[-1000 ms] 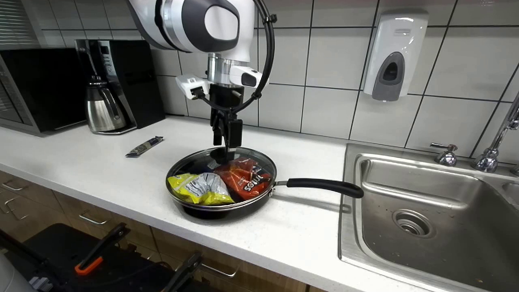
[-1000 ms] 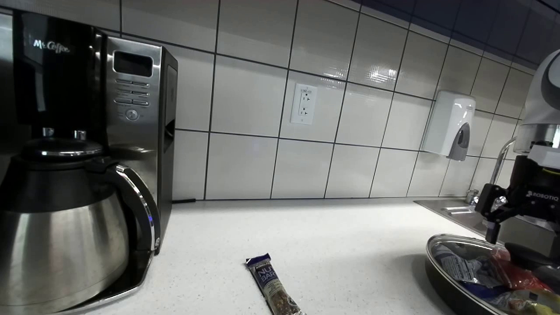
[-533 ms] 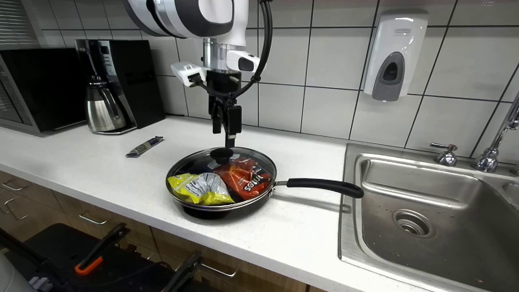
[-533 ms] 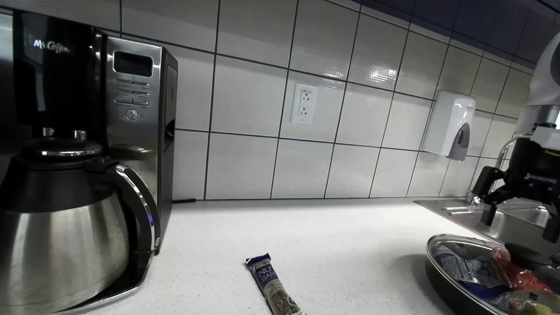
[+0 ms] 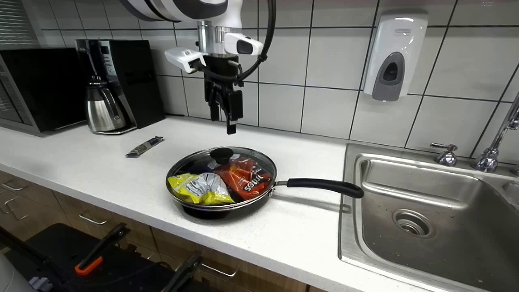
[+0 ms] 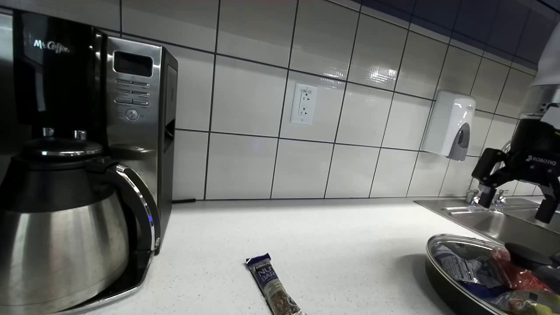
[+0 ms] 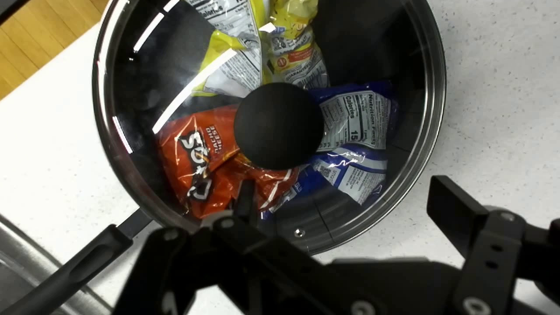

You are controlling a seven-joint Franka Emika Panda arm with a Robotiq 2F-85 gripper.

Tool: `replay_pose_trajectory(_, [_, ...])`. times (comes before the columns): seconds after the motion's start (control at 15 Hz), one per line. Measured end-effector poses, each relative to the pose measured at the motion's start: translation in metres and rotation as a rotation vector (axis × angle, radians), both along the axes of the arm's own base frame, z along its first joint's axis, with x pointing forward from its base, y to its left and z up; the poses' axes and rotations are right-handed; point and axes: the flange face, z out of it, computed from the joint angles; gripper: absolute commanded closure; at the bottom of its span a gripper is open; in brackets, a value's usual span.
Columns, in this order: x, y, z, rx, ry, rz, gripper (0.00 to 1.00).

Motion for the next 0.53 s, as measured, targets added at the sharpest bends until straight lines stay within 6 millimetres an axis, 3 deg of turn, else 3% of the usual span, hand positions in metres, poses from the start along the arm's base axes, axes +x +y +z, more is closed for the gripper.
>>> replay_pose_trajectory(0.53, [-0.0001,0.0001,0.0057,-0.001,-0.015,0.03,0.0])
